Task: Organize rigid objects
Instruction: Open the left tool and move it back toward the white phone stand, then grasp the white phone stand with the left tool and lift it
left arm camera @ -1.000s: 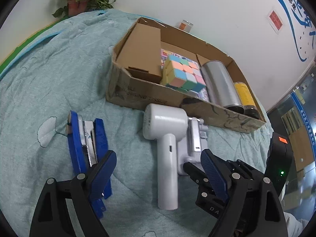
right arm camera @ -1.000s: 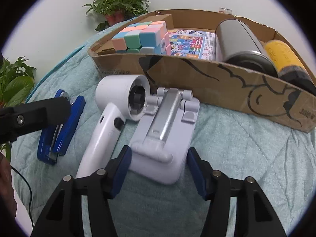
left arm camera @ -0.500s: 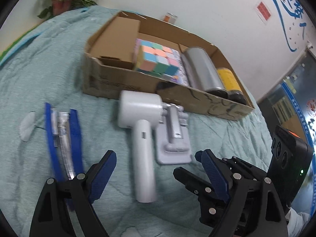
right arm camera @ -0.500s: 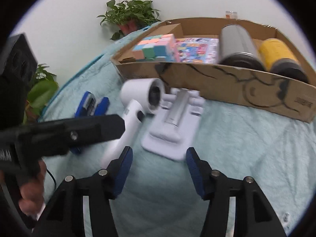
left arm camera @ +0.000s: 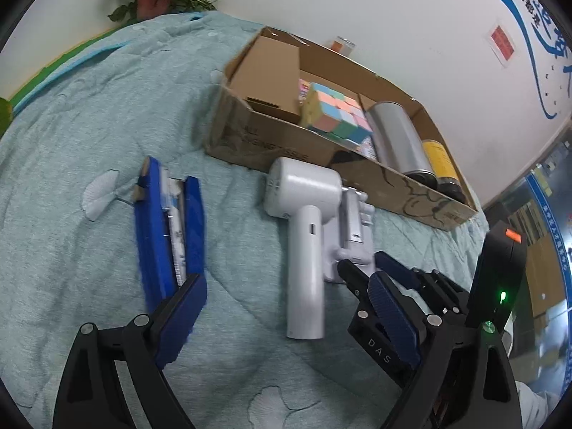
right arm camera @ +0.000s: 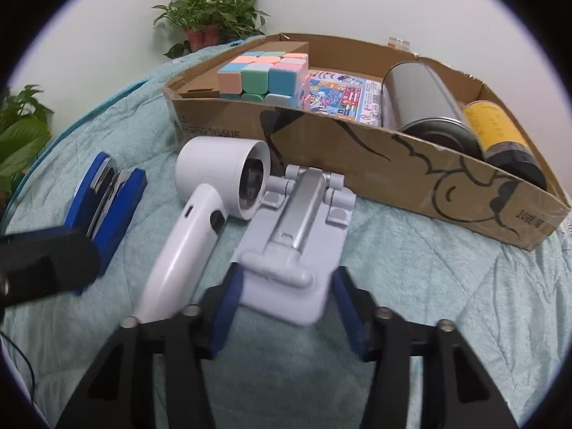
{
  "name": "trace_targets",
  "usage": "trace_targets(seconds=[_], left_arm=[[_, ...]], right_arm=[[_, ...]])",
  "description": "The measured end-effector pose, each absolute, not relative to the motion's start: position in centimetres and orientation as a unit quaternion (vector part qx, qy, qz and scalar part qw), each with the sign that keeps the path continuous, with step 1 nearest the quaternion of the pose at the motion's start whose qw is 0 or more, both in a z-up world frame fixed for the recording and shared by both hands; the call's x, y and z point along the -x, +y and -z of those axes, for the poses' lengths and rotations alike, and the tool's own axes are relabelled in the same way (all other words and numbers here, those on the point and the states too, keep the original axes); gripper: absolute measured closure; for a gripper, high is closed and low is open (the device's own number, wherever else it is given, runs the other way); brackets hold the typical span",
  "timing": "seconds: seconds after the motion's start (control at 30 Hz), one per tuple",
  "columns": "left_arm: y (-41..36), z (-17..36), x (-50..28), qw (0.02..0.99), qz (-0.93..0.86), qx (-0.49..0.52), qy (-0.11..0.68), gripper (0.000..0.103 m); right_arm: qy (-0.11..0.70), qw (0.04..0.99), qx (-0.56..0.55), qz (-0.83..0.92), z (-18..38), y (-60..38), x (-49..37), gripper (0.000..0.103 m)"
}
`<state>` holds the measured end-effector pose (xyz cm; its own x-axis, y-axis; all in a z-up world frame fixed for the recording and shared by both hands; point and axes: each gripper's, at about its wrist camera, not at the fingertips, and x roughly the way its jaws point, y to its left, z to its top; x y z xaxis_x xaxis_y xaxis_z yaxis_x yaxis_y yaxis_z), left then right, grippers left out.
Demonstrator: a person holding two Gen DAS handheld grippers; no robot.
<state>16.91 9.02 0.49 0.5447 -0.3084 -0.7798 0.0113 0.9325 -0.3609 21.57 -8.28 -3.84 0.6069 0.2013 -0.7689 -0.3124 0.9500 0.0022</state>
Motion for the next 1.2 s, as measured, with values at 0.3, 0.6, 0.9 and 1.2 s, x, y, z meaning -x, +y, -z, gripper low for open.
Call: trace_targets(seconds=[0.3, 0.6, 0.9, 1.2], left_arm=[[6.1, -0.3, -17.9, 0.847, 0.161, 0.178, 0.475, 0.011], [9.3, -1.9, -17.7, 0.869, 0.118, 0.178, 0.446, 0.011], [10.5, -0.5, -17.5, 0.864, 0.124, 0.176, 0.455, 0.011], [7.2, 0.9, -18.6, 0.819, 0.218, 0.212, 0.486, 0.011]], right_arm=[[0.449, 0.871, -0.031, -0.198, 3.8, -14.1, -20.8, 0.095], [0.435, 0.877, -0.006, -0.203, 3.6, -9.2, -22.1, 0.026], [0.436, 0.888, 0.064, -0.132, 4.7, -7.0, -22.3, 0.032], [0.463, 0.865, -0.027, -0.19, 4.0, -11.6, -19.4, 0.036]])
